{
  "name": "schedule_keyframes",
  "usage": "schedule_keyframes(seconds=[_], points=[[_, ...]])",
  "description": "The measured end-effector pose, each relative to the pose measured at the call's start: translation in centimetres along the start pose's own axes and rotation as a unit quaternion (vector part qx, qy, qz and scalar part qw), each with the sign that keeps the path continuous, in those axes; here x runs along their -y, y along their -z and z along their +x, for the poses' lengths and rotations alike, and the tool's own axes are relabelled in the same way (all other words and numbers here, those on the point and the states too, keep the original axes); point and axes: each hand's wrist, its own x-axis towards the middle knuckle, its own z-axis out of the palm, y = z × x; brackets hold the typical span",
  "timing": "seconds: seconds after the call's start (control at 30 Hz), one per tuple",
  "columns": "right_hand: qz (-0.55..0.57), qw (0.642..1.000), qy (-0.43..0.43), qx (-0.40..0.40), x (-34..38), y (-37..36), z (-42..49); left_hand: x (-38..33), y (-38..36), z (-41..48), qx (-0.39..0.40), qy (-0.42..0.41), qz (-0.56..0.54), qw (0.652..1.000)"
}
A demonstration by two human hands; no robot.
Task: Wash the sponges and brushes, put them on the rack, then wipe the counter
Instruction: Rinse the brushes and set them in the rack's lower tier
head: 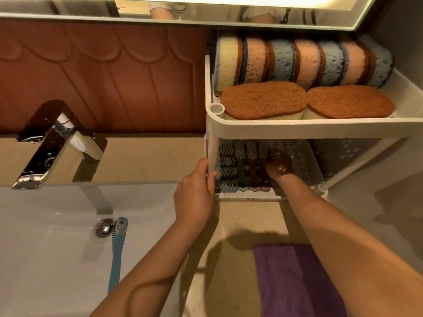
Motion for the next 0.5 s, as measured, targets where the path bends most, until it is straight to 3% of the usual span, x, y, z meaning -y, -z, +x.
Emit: schedule_keyframes(seconds=[0.13,0.27,0.5], points=[[0.002,1.0,-0.006,-0.001,0.2,0.3,-0.5,-0.1,0.0,0.1,0.006,0.008,-0.017,1.0],[0.081,0.995,-0.039,-0.031,1.2,1.2,-3.0,-0.1,0.4,0.3,0.048,0.048,-0.097,0.993],[0.18,0.982,0.004,0.062,3.8,1.5,-10.2,1.7,2.6,-2.1,0.151,0.146,-0.156,0.965]])
